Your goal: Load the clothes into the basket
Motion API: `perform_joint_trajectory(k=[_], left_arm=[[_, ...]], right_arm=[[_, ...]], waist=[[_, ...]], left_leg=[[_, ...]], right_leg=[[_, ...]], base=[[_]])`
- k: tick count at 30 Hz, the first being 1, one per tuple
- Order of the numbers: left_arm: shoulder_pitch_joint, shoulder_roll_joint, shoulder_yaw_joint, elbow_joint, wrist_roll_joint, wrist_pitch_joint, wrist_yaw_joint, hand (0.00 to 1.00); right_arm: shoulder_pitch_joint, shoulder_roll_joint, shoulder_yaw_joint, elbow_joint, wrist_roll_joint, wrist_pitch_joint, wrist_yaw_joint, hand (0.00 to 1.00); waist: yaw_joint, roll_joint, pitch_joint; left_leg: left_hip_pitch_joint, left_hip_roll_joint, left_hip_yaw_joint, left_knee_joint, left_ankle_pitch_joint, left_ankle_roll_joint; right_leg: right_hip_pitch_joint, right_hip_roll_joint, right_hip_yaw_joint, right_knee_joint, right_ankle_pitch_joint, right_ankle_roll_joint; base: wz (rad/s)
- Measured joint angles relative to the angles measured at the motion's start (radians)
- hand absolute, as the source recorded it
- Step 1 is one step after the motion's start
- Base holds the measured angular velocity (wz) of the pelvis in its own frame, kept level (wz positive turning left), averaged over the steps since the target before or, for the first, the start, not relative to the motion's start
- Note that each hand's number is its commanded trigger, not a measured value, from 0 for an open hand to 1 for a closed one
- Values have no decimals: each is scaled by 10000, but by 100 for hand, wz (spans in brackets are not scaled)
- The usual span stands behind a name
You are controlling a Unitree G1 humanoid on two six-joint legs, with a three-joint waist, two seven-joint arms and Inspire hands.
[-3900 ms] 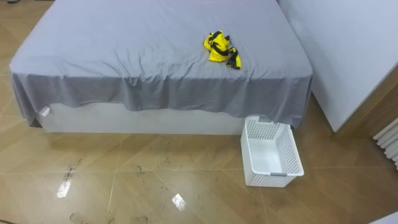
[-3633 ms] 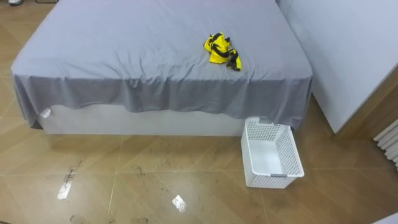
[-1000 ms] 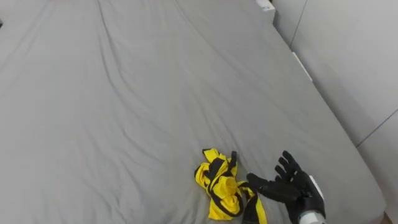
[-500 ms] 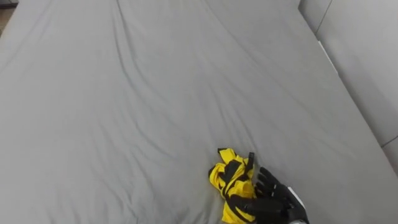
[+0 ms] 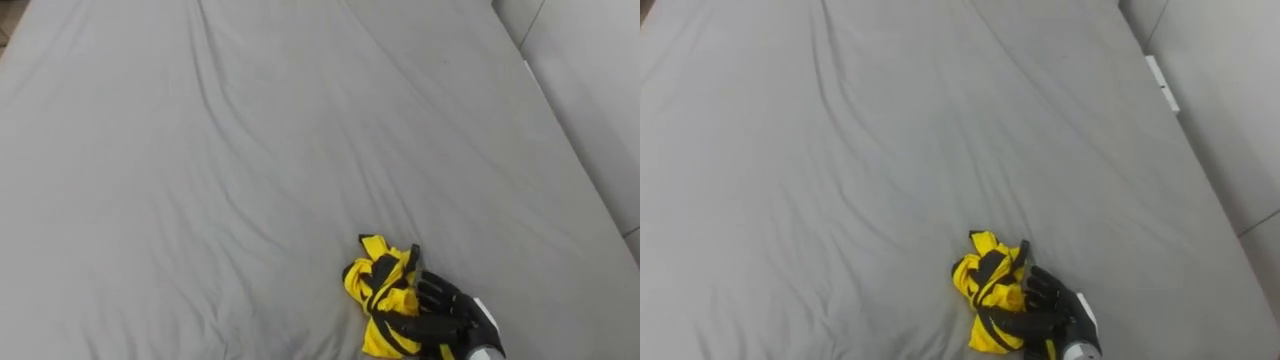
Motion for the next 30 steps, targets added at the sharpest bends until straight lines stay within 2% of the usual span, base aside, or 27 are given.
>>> perform_joint_trajectory(k=[2,5,9,16,18,22,27,30], left_arm=[[-29,3,2,0,-34,0,0,0],[-106,74,30,0,-73,0,2,0],[-111,148,403,164,-43,16,18,0],[-207,150,469,386,-23,81,52,0],[-234,147,463,395,-29,119,52,0],[-317,132,503,564,158,152,51,0],[-320,80,961,758,769,227,50,0],[-180,89,1163,779,890,325,133,0]], right_arm=[[-95,-82,-5,294,23,-3,-189,100],[-199,-143,-22,635,91,13,-484,100],[-179,-141,-433,1144,115,29,-605,100],[44,-162,-505,1333,129,19,-749,100],[119,-159,-514,1236,118,7,-877,100],[336,-156,-738,1228,107,-1,-907,100],[502,-159,-1016,830,324,26,-904,100],[543,-202,-1216,754,1016,53,-991,100]], waist=[[3,9,-7],[45,3,-18],[-4,39,-53],[-26,29,-45],[-47,60,-21],[-53,109,-36],[-50,145,-44],[-39,107,-2]], left_leg=[[-55,-4,-51,3,48,61],[-166,-46,-77,5,89,131],[-176,-126,-49,12,136,219],[-163,-215,-38,61,177,331],[-141,-233,-85,92,170,349],[66,-251,-84,78,164,359],[293,-256,9,-4,164,359],[806,-267,66,-250,164,358]], right_leg=[[-28,-61,-68,-7,0,-1],[-133,-109,-113,-13,73,-127],[-126,-193,-79,-14,73,-127],[-70,-284,-57,-6,73,-127],[27,-291,-80,-42,72,-124],[271,-284,-89,-202,77,-112],[463,-260,55,-324,78,-113],[832,-255,241,-358,59,-85]], base=[[11],[4],[0],[0],[4],[2],[-7],[-15]])
